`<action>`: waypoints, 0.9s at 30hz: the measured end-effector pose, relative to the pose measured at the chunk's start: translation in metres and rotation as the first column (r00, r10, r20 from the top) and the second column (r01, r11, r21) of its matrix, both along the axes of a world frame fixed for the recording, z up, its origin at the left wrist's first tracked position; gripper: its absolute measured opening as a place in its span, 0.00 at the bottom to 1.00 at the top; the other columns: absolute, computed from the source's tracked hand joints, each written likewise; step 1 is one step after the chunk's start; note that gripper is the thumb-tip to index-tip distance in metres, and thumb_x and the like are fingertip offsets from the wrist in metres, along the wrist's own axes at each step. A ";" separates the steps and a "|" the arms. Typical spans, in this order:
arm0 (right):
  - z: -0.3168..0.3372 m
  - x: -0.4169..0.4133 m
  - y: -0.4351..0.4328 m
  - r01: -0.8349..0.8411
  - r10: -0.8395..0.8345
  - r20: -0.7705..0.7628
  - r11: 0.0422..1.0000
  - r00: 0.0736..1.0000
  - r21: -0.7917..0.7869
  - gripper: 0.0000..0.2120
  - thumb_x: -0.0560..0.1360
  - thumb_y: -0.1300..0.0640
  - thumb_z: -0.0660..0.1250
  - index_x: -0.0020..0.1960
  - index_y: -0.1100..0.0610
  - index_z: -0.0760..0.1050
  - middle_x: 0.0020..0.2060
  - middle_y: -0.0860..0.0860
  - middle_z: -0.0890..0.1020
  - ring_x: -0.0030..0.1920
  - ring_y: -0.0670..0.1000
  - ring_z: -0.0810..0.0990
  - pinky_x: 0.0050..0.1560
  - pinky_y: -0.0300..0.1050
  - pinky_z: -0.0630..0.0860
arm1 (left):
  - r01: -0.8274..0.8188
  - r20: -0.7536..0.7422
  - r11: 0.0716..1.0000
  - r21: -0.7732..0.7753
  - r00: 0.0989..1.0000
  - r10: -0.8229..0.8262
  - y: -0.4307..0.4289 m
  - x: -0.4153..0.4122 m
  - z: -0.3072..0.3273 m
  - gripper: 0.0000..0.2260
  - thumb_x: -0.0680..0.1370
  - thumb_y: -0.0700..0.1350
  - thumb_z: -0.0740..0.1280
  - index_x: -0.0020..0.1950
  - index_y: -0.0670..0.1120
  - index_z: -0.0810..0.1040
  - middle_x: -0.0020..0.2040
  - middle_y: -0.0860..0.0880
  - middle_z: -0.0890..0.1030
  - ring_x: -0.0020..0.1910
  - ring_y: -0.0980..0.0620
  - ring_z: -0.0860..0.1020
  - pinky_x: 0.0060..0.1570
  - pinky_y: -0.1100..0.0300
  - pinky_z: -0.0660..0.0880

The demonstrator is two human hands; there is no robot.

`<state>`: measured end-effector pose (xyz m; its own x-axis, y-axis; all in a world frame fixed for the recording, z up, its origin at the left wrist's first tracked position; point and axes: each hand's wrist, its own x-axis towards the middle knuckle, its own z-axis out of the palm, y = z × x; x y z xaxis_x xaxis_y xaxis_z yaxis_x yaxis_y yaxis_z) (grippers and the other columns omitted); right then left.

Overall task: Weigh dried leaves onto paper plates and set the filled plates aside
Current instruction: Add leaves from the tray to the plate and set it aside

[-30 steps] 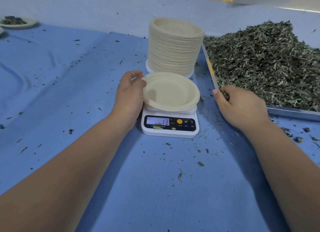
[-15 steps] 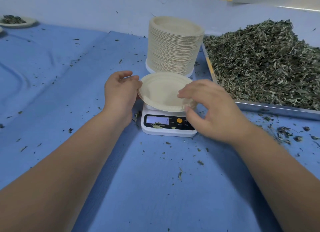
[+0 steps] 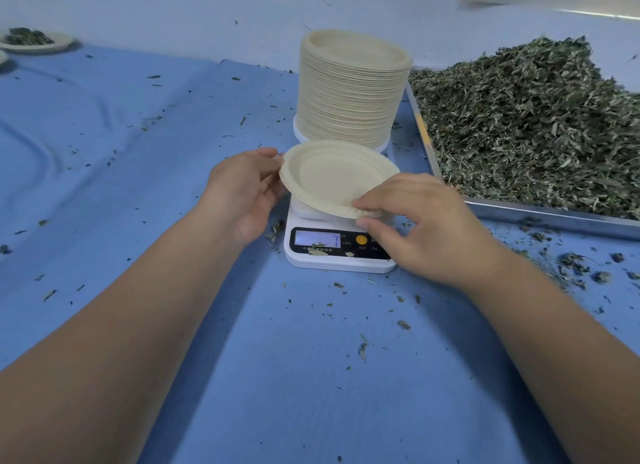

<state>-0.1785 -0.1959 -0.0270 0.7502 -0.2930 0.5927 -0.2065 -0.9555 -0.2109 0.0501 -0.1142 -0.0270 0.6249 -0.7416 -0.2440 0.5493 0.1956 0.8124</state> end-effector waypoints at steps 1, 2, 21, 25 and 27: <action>0.000 0.000 0.000 -0.001 0.001 0.020 1.000 1.000 0.005 0.09 0.76 0.56 0.74 0.56 0.56 0.85 0.49 0.47 0.86 0.52 0.50 0.83 0.56 0.59 0.76 | 0.026 -0.028 1.000 -0.008 0.999 -0.026 0.001 0.002 0.001 0.07 0.79 0.30 0.65 0.56 0.37 0.77 0.43 0.44 0.85 0.37 0.52 0.85 0.40 0.62 0.81; 0.000 0.000 0.000 0.000 0.000 0.042 1.000 0.999 0.003 0.09 0.77 0.56 0.73 0.56 0.56 0.85 0.50 0.47 0.86 0.52 0.50 0.83 0.57 0.58 0.77 | 0.053 -0.062 0.998 -0.021 0.997 -0.054 0.001 0.005 0.001 0.06 0.80 0.31 0.65 0.55 0.37 0.77 0.40 0.45 0.85 0.37 0.52 0.85 0.40 0.63 0.81; 0.002 -0.001 0.000 0.101 -0.102 0.058 0.995 0.993 0.021 0.15 0.81 0.50 0.65 0.62 0.56 0.81 0.58 0.47 0.83 0.62 0.48 0.79 0.65 0.55 0.73 | 0.125 0.262 0.963 0.240 0.947 -0.188 0.007 0.016 0.005 0.04 0.79 0.39 0.65 0.53 0.41 0.78 0.34 0.48 0.81 0.31 0.52 0.76 0.31 0.62 0.78; -0.002 0.001 -0.005 0.301 -0.327 0.025 0.893 0.945 0.334 0.21 0.80 0.38 0.58 0.69 0.46 0.72 0.67 0.46 0.78 0.63 0.44 0.76 0.63 0.45 0.72 | -0.002 0.481 0.954 0.300 0.864 -0.150 0.001 0.010 0.005 0.05 0.79 0.40 0.62 0.53 0.43 0.75 0.38 0.45 0.80 0.34 0.47 0.78 0.39 0.55 0.81; -0.004 0.009 -0.005 0.277 -0.378 0.015 0.704 0.926 0.654 0.25 0.75 0.33 0.57 0.68 0.43 0.70 0.64 0.44 0.78 0.63 0.44 0.76 0.66 0.50 0.73 | -0.029 0.472 0.963 0.268 0.875 -0.104 -0.002 0.004 0.005 0.04 0.80 0.41 0.61 0.52 0.44 0.74 0.44 0.44 0.80 0.38 0.48 0.80 0.43 0.55 0.82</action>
